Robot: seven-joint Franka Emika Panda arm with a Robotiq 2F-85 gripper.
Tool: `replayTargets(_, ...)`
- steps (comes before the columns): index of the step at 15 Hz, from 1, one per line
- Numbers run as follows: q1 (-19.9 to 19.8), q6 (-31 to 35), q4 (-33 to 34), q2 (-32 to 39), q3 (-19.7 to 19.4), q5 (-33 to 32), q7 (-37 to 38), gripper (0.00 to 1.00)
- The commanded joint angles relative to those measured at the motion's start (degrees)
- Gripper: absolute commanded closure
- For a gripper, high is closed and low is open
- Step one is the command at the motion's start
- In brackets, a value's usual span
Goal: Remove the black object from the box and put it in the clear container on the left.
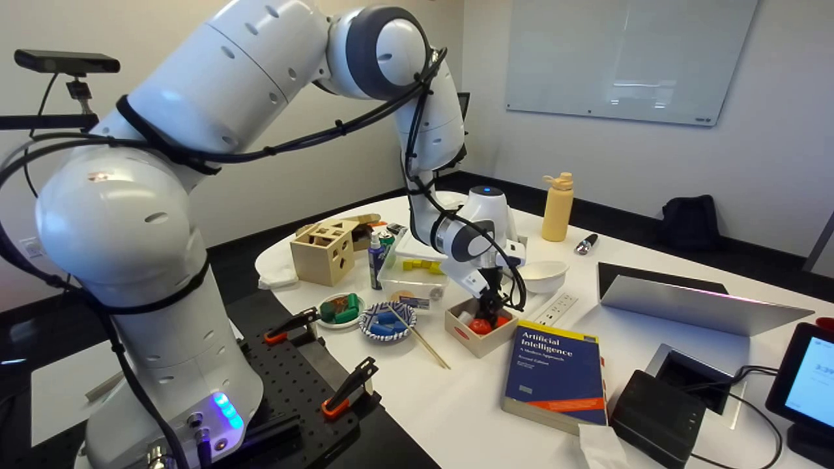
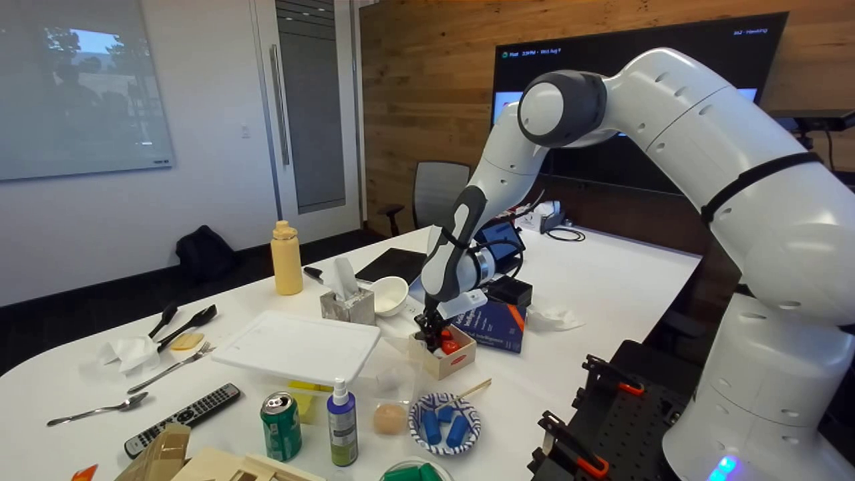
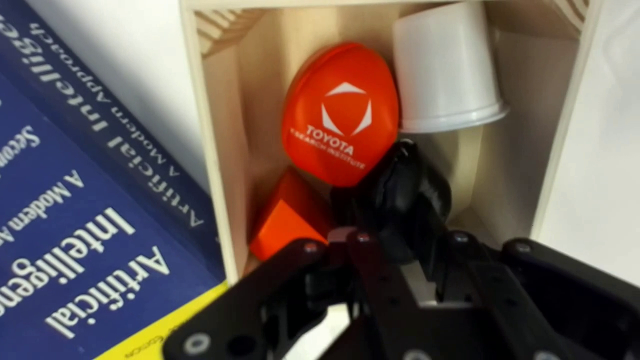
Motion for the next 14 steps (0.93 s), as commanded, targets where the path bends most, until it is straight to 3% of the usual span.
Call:
replayTargets(1,-0.49,1.09,-0.65,-0.37,0.69,1.49,-1.30,0.96)
replayTargets(9,1.96,0.62,-7.55,-10.37,-0.47,0.31,-1.36,0.95)
replayTargets(14,2.97,2.63,-14.75,-19.22,1.97,-0.25,-3.99,0.95)
